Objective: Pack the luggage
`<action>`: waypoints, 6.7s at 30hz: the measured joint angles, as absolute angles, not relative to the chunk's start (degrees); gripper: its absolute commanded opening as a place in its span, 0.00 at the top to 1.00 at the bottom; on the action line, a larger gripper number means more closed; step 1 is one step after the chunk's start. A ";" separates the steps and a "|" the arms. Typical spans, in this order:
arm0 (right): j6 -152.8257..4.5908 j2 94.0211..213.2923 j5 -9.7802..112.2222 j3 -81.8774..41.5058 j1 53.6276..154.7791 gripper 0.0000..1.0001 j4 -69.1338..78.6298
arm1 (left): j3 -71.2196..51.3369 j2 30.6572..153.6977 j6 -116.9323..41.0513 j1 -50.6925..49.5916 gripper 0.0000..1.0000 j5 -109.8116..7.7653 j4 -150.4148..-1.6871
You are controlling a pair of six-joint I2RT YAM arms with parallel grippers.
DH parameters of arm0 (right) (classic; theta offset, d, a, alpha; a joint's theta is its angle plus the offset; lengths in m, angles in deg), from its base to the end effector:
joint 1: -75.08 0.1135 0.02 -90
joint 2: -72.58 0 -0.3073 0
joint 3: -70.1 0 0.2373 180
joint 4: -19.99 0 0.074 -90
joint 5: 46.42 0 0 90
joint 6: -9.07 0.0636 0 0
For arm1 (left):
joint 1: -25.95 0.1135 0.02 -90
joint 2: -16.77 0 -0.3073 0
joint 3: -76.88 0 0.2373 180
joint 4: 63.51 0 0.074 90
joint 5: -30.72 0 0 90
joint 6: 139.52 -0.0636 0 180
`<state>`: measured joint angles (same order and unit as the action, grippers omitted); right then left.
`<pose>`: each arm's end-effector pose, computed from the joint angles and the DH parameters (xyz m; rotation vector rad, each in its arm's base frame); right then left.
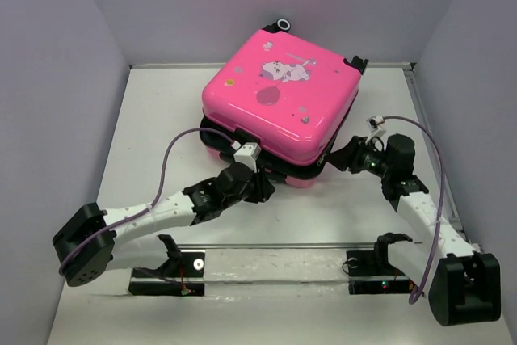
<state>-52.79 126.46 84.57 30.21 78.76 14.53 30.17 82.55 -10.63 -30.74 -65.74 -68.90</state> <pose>0.1811 0.0535 0.2637 -0.0884 1.9610 1.0502 0.1395 -0.1992 0.2594 0.2526 2.1119 -0.9329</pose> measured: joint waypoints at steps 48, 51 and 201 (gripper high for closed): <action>-57.62 122.97 -12.30 10.35 116.64 0.60 -13.88 | 25.87 78.57 -13.64 -30.93 0.42 -76.23 -73.47; -57.77 122.11 -11.38 10.15 116.64 0.72 -14.32 | 25.87 78.57 -13.62 -30.93 0.42 -75.91 -73.42; -60.11 123.56 61.71 30.56 109.95 0.93 12.96 | 20.38 95.10 -13.97 -28.14 0.48 -69.52 -71.02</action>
<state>-60.11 123.56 61.71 30.56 109.95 12.96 20.38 95.10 -13.97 -28.14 -69.52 -71.02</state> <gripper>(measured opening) 0.071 0.523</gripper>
